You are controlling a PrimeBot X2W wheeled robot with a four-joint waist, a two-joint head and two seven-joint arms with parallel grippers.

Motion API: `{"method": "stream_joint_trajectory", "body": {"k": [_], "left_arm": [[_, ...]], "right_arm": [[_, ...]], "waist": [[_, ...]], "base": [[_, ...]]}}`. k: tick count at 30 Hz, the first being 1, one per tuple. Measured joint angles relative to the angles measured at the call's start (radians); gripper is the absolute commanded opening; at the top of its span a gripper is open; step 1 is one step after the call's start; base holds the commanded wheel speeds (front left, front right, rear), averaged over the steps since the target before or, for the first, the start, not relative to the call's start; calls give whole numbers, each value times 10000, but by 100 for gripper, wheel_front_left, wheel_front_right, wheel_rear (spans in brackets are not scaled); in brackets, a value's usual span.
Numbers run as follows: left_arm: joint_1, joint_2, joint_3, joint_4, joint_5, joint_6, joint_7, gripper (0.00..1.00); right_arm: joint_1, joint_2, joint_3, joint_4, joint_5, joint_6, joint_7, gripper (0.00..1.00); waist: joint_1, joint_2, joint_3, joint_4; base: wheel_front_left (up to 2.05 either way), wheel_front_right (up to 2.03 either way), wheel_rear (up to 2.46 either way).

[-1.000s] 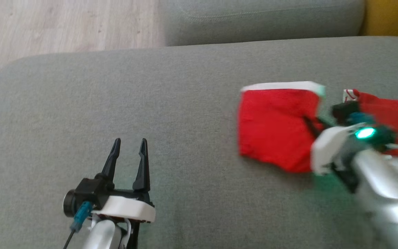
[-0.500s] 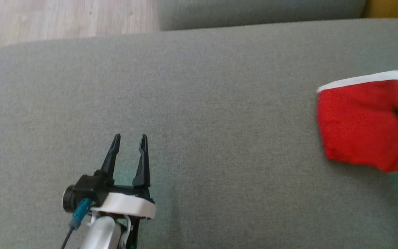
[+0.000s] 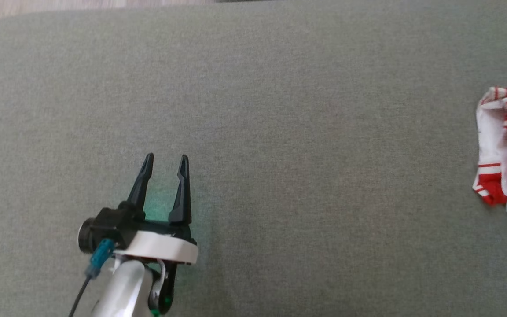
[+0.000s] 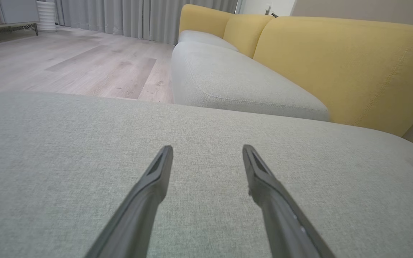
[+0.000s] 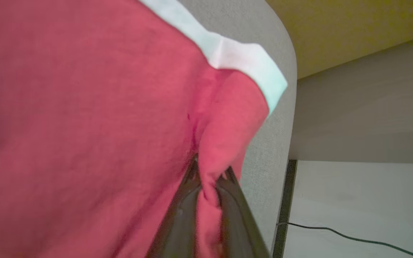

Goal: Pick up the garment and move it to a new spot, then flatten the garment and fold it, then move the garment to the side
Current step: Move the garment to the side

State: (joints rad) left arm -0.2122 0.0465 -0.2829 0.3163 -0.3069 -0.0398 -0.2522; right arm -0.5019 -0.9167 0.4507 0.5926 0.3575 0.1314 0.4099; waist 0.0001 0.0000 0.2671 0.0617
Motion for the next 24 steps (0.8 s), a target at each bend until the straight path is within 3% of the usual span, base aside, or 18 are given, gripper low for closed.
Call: {"method": "stream_joint_trajectory", "body": {"k": [10,12,18,24], "left_arm": [[-239,0,167,4,2,-54,0,100],[-240,-2,192,29,2,-54,0,100],[-239,-2,221,113,84,-54,0,100],[-181,-2,228,92,84,-35,0,100]], "right_arm": [[-6,970,-1522,692,-1024,0,-6,0],[-12,1212,-1996,736,-1267,0,31,100],[-29,2142,-3415,433,-1935,0,127,100],[-22,3503,-4105,-1057,-2449,0,-173,100]], "waist": [[0,0,269,53],[0,0,231,21],[-1,0,-123,-102],[-2,0,-773,-219]], "base": [[0,0,0],[0,0,0],[0,0,0],[0,0,0]]}}
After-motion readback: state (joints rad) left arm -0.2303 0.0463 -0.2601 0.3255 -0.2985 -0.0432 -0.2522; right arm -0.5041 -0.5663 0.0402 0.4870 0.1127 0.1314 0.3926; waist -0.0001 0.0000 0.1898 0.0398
